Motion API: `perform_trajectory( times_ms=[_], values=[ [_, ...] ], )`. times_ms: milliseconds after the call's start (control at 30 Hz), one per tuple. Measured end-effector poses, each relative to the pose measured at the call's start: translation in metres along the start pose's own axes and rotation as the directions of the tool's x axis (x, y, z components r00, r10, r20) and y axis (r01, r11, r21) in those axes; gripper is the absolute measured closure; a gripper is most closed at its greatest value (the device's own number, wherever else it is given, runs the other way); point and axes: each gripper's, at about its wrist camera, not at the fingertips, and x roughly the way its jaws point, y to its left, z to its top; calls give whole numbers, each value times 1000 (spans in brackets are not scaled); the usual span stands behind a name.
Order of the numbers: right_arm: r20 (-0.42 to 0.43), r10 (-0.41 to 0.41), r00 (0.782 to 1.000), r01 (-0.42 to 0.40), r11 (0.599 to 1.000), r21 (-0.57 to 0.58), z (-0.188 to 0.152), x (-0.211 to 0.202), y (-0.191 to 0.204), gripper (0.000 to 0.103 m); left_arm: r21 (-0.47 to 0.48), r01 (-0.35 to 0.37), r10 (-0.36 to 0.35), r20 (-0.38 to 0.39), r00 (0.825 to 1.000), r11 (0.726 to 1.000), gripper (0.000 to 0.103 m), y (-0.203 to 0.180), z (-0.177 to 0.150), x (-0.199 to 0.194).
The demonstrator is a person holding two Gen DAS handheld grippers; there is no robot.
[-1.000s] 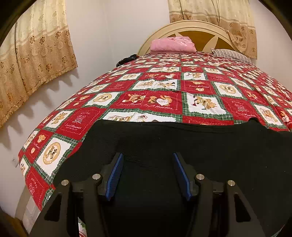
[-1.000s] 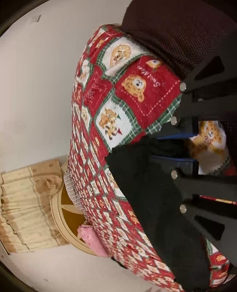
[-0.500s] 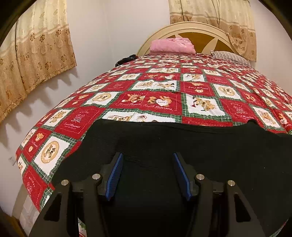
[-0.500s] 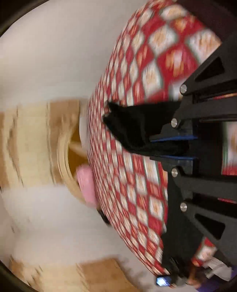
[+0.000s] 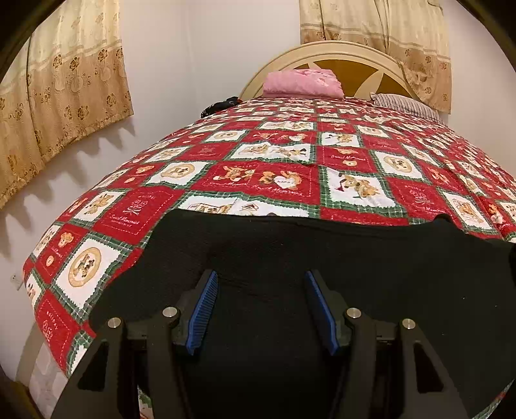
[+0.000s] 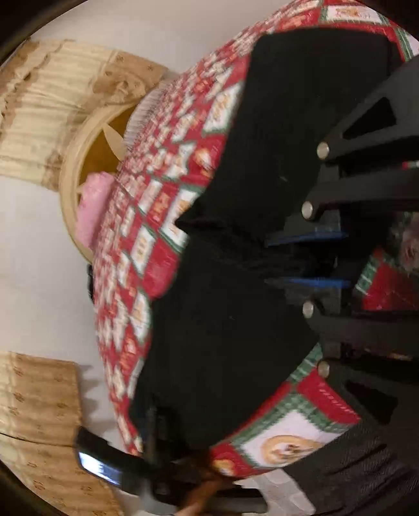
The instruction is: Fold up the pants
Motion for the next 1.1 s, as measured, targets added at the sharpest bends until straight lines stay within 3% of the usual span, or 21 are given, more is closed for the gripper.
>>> perform_trajectory(
  times_ms=[33, 100, 133, 200, 267, 300, 333, 367, 400, 433, 467, 567, 633, 733, 767, 833, 900, 1000, 1100],
  values=[
    [15, -1, 1000, 1, 1000, -9, -2, -3, 2, 68, -1, 1, -1, 0, 1000, 1000, 45, 0, 0, 0],
    [15, 15, 1000, -15, 999, -45, -3, -8, 9, 62, -1, 1, -1, 0, 1000, 1000, 45, 0, 0, 0],
    [11, 36, 999, -35, 998, -54, -2, -10, 11, 52, 0, 1, -1, 0, 1000, 1000, 45, 0, 0, 0],
    [2, 165, 986, -165, 986, -27, 3, -18, 7, 36, -1, 1, -1, 0, 1000, 1000, 45, 0, 0, 0],
    [55, 312, 949, -314, 948, 48, 13, -33, -7, 35, 0, 0, 0, 0, 1000, 1000, 45, 0, 0, 0],
    [86, 339, 937, -345, 935, 77, 18, -38, -15, 36, -1, 0, 0, 0, 1000, 1000, 45, 0, 0, 0],
    [137, 347, 928, -364, 923, 125, 24, -42, -28, 45, 0, 0, 0, 1, 1000, 1000, 45, 0, 0, 0],
    [171, 329, 929, -357, 918, 172, 29, -43, -40, 61, 0, 0, 0, 1, 1000, 1000, 45, 0, 0, 0],
    [173, 300, 938, -333, 920, 208, 33, -38, -48, 102, -1, 0, 0, 1, 1000, 1000, 45, 0, 0, 0],
    [148, 263, 953, -293, 924, 244, 37, -28, -54, 96, -1, 1, -1, 1, 1000, 1000, 45, 0, 0, 0],
    [112, 217, 970, -241, 923, 299, 41, -11, -63, 96, -1, 1, -1, 0, 1000, 1000, 45, 0, 0, 0],
    [44, 188, 981, -191, 912, 363, 44, 25, -66, 96, -4, 6, -6, 3, 1000, 1000, 45, 1, 0, 0],
    [-45, 155, 987, -127, 917, 378, 44, 54, -57, 95, -6, 10, -10, 5, 1000, 1000, 45, 0, -1, -1],
    [-25, 130, 991, -109, 911, 398, 48, 57, -53, 93, -4, 9, -9, 5, 1000, 1000, 45, -1, -1, 0],
    [-23, 131, 991, -111, 911, 398, 48, 55, -52, 89, -3, 9, -9, 5, 1000, 1000, 45, -1, -1, 0],
    [-3, 178, 984, -163, 905, 394, 50, 47, -54, 72, -4, 10, -10, 5, 1000, 1000, 45, -1, -1, 0],
    [67, 176, 982, -188, 898, 397, 53, 26, -65, 69, -6, 13, -13, 6, 1000, 1000, 45, -1, 0, 0],
    [134, 7, 991, -53, 938, 343, 54, -16, -84, 41, -2, 9, -9, 6, 1000, 1000, 44, -2, 0, 1],
    [67, -197, 978, 167, 936, 310, 43, -40, -113, 39, -3, 10, -10, 6, 1000, 1000, 44, -2, 0, 1]
  ],
)
